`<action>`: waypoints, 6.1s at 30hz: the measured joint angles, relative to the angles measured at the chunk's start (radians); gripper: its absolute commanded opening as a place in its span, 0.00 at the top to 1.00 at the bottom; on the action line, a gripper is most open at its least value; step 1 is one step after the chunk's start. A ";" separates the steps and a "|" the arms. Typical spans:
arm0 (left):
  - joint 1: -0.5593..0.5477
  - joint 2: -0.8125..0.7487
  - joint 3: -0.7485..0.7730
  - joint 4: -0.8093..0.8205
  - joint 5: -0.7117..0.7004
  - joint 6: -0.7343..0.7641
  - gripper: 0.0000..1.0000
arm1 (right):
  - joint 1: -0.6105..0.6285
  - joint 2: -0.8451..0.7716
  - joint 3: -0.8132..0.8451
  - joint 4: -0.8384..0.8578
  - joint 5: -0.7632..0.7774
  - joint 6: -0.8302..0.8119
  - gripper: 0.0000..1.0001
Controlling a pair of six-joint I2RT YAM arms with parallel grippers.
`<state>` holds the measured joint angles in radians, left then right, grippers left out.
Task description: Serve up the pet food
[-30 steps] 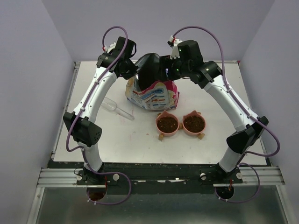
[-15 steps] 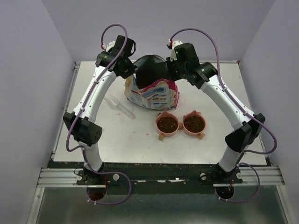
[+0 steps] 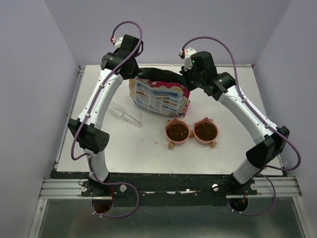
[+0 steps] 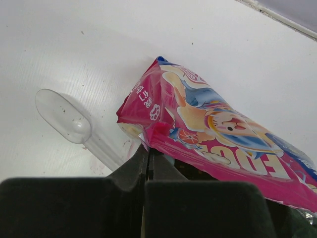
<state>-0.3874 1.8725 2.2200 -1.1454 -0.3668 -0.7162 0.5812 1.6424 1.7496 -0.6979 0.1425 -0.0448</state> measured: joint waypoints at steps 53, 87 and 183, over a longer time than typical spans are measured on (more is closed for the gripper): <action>0.099 -0.022 -0.016 0.043 0.056 0.049 1.00 | 0.211 0.299 0.469 -0.169 -0.101 -0.039 0.01; 0.142 -0.023 -0.018 0.044 0.153 0.069 1.00 | 0.197 0.219 0.307 -0.150 -0.007 -0.094 0.04; 0.395 0.031 0.050 -0.211 0.474 -0.490 1.00 | 0.357 0.479 0.484 0.135 -0.023 -0.381 0.17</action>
<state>0.0078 1.9038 2.2700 -1.3560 0.1070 -1.2060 0.9382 2.1216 2.2337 -0.5632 0.1192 -0.4255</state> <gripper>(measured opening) 0.013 0.844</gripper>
